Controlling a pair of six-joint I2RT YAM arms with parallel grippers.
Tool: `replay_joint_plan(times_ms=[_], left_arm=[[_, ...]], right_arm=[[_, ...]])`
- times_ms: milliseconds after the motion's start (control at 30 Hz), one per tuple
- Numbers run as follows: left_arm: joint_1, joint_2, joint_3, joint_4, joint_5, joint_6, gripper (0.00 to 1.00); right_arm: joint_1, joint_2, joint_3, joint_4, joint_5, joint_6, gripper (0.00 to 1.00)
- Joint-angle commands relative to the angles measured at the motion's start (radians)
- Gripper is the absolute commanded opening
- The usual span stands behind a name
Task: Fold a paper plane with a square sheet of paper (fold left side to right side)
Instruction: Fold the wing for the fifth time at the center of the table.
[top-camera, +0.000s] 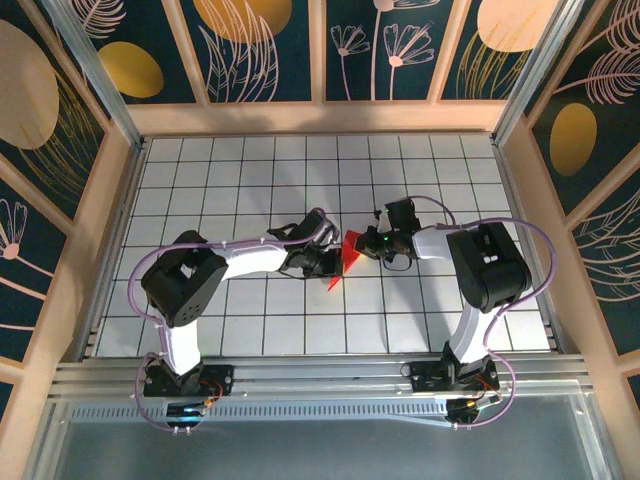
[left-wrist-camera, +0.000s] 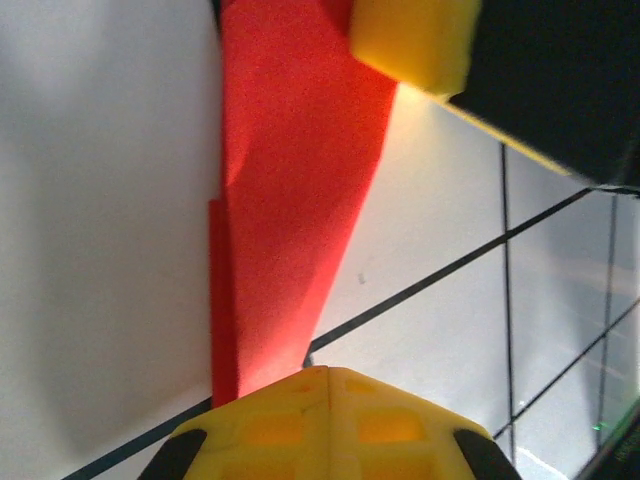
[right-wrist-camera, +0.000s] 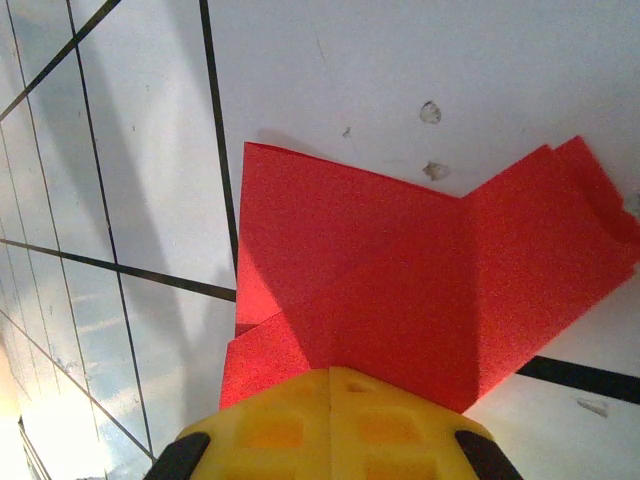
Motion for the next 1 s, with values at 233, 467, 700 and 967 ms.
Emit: replay_joint_plan(times_ms=[233,467,700,967], left_arm=[[0.001,0.042,0.039,0.061,0.135,0.006,0.0],[0.001,0.005,-0.055,0.082,0.143,-0.007,0.0],[0.001,-0.013,-0.098,0.082,0.109,-0.019,0.0],[0.001,-0.011,-0.11,0.084,0.097,-0.027,0.0]], right_arm=[[0.006,0.046,-0.036,-0.067,0.046,-0.017,0.0],[0.007,0.055,-0.031,-0.08,0.055,-0.026,0.0],[0.007,0.06,-0.024,-0.099,0.066,-0.037,0.0],[0.007,0.059,-0.019,-0.112,0.076,-0.045,0.0]])
